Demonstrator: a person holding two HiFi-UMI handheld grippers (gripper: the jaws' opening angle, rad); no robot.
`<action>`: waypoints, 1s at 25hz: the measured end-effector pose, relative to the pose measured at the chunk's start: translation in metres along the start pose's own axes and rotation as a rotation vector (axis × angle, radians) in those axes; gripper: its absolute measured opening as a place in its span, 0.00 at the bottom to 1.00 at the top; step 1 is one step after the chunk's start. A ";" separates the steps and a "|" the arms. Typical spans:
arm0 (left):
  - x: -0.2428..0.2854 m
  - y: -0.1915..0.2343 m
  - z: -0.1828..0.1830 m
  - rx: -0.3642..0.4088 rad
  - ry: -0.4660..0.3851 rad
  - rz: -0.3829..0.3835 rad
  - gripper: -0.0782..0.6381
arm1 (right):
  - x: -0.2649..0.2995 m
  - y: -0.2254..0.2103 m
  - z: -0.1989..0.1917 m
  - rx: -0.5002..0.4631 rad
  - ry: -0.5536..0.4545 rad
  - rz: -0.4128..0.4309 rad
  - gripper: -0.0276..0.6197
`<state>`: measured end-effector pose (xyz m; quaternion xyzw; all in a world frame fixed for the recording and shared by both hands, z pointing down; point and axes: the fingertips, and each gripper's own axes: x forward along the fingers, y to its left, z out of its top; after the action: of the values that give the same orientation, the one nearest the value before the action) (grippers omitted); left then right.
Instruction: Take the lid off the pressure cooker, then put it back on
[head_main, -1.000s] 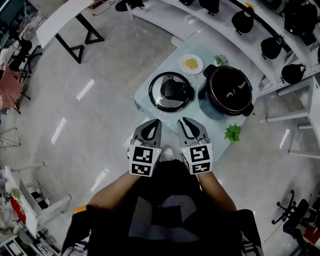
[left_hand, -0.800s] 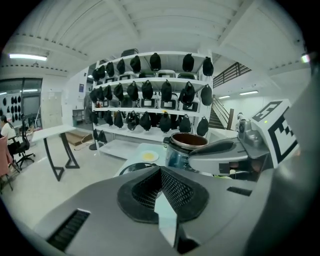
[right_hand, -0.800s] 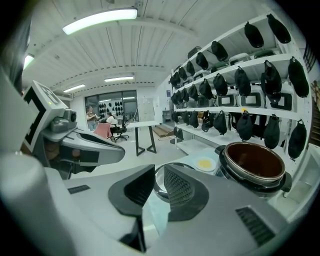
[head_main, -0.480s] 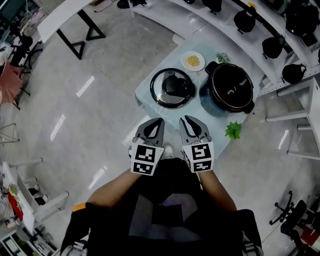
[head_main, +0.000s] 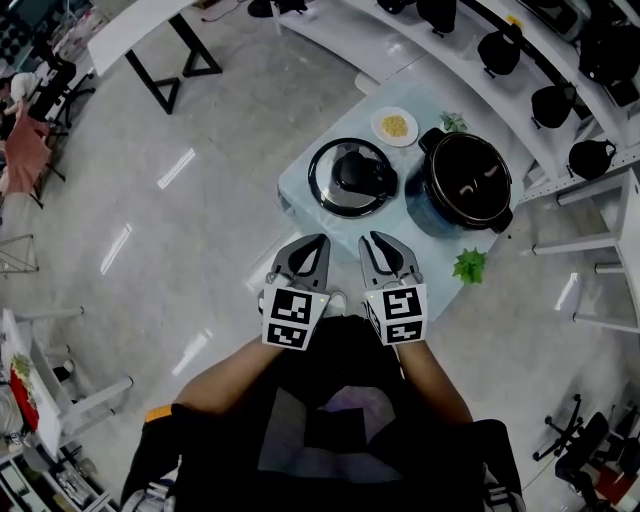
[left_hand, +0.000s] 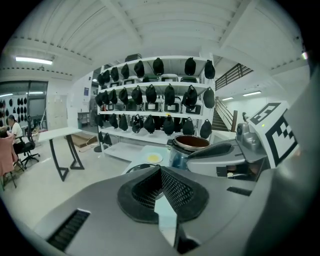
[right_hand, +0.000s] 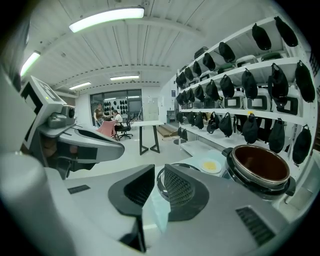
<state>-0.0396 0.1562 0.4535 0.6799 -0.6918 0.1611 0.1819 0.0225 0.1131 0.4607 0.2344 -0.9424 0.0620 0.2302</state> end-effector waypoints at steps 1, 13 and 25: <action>-0.001 0.000 -0.001 0.001 0.000 0.002 0.12 | 0.000 0.000 0.000 0.005 -0.003 0.001 0.15; 0.027 0.028 -0.010 -0.022 0.052 -0.025 0.12 | 0.045 -0.007 -0.003 0.064 0.053 -0.008 0.21; 0.105 0.078 -0.006 -0.027 0.134 -0.084 0.12 | 0.144 -0.056 -0.010 0.175 0.159 -0.090 0.34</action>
<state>-0.1184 0.0682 0.5101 0.6936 -0.6510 0.1890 0.2436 -0.0600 0.0067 0.5362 0.2900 -0.9008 0.1519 0.2852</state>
